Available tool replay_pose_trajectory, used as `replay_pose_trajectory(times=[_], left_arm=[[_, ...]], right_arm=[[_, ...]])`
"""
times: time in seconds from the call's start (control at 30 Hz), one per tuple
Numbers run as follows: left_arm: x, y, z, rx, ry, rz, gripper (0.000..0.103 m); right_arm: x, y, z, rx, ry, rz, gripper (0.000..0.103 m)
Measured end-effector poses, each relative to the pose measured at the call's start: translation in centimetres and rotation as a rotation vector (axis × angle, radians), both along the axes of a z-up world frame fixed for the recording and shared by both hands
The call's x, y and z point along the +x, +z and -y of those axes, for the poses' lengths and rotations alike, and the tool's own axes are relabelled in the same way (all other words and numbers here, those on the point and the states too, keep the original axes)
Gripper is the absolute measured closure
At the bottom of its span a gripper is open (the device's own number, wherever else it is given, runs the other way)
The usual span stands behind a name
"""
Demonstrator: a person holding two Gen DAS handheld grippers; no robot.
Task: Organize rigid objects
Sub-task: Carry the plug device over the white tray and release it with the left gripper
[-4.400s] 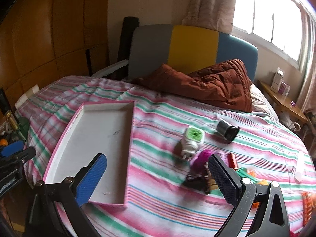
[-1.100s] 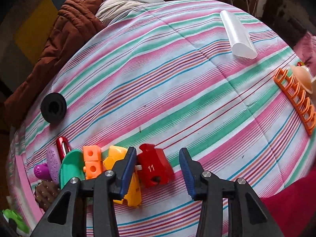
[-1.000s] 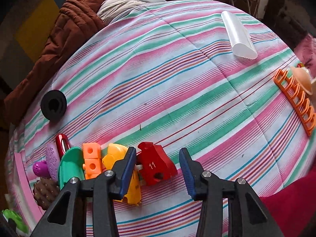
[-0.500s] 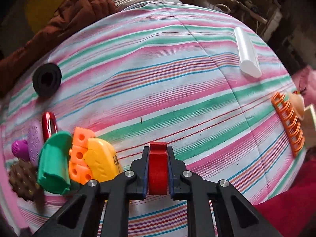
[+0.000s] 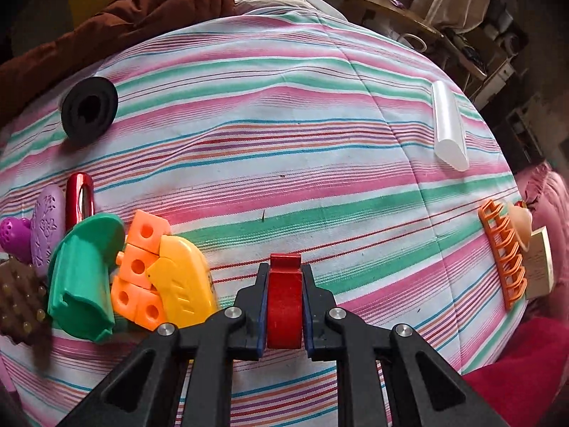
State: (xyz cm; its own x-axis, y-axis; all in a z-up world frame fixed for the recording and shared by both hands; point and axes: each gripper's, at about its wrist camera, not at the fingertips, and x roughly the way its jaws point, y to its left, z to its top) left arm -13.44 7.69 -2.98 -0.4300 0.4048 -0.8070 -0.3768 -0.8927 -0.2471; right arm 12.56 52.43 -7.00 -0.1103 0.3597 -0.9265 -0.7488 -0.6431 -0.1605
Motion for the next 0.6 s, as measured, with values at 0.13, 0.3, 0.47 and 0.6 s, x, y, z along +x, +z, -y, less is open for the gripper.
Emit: replay_pose_trajectory(times=[0.13, 0.3, 0.47, 0.6], left_arm=[[-0.9, 0.0, 0.3, -0.020, 0.029, -0.027, 0.050], [-2.2, -0.8, 0.6, -0.056, 0.058, -0.021, 0.050], [-4.3, -2.3, 0.3, -0.100, 0.071, 0.010, 0.050], [-5.8, -2.8, -0.2, -0.136, 0.067, 0.001, 0.050]], right_arm=[[-2.3, -1.3, 0.7, 0.018, 0.015, 0.013, 0.088], [-3.7, -1.2, 2.0, 0.029, 0.020, 0.023, 0.087], [-3.7, -1.4, 2.2, 0.046, 0.033, 0.035, 0.087], [-3.9, -1.5, 2.5, 0.055, 0.040, 0.041, 0.087]])
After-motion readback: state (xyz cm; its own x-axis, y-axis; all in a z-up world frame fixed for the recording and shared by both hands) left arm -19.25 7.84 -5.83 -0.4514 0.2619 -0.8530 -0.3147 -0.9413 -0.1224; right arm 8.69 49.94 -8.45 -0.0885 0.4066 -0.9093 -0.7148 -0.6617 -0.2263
